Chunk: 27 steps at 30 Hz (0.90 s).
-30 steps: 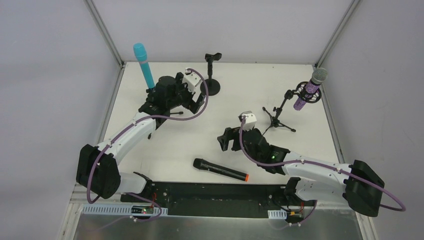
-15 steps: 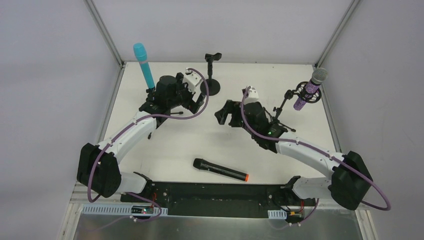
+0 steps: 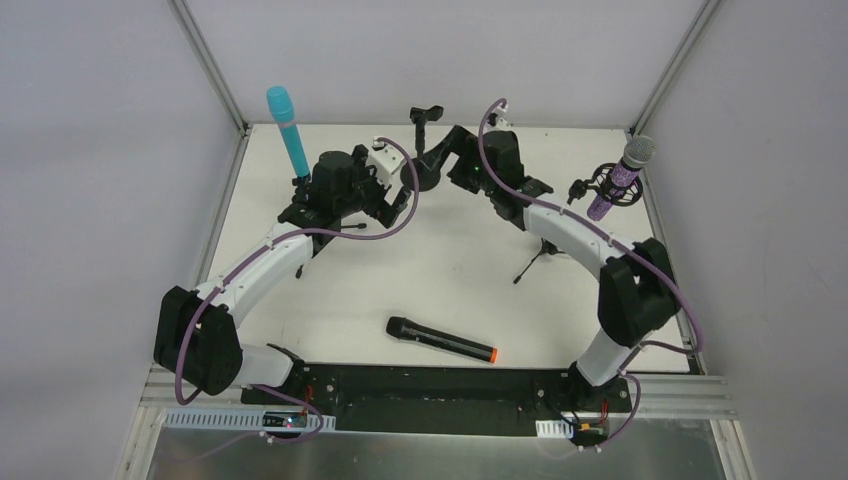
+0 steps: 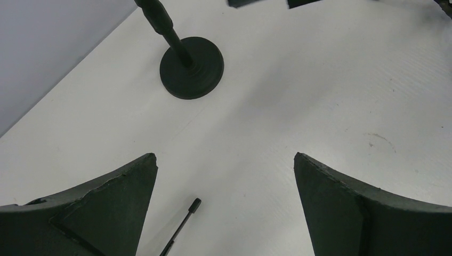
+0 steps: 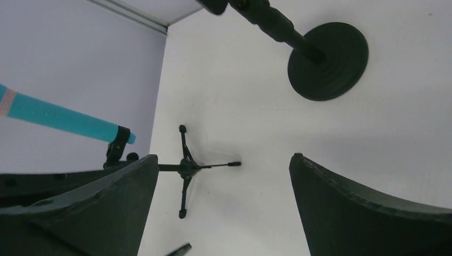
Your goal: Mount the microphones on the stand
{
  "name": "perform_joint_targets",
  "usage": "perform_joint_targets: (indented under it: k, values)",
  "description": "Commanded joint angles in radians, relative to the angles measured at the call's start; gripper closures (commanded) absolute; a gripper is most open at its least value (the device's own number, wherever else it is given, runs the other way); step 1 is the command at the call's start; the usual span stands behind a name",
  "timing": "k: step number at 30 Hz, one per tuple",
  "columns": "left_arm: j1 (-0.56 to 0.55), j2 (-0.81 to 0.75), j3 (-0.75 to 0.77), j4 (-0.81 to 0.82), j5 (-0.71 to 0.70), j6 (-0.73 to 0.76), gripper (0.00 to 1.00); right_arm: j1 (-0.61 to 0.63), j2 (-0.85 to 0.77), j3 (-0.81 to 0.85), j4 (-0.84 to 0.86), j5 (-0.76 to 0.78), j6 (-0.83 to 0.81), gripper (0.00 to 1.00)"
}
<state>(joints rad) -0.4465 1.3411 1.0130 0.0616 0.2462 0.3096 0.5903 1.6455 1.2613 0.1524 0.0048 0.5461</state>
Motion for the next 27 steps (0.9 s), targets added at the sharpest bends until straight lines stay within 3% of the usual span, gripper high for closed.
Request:
perform_joint_targets:
  k: [1, 9, 14, 22, 27]
  values:
    - [-0.014, -0.029, 0.026, 0.015, 0.023, 0.028, 0.01, -0.042, 0.119, 0.177, 0.015, -0.15, 0.136, 0.03]
    - [-0.014, -0.04, 0.024, 0.018, 0.03, 0.034, 0.01, -0.1, 0.372, 0.446, 0.032, -0.309, 0.32, 0.01]
    - [-0.014, -0.047, 0.024, 0.019, 0.041, 0.031, 0.01, -0.116, 0.495, 0.588, 0.027, -0.364, 0.399, 0.06]
    - [-0.014, -0.041, 0.024, 0.019, 0.043, 0.034, 0.01, -0.146, 0.542, 0.63, 0.048, -0.371, 0.462, 0.15]
    - [-0.014, -0.038, 0.024, 0.02, 0.049, 0.034, 0.01, -0.164, 0.52, 0.593, 0.066, -0.36, 0.473, 0.12]
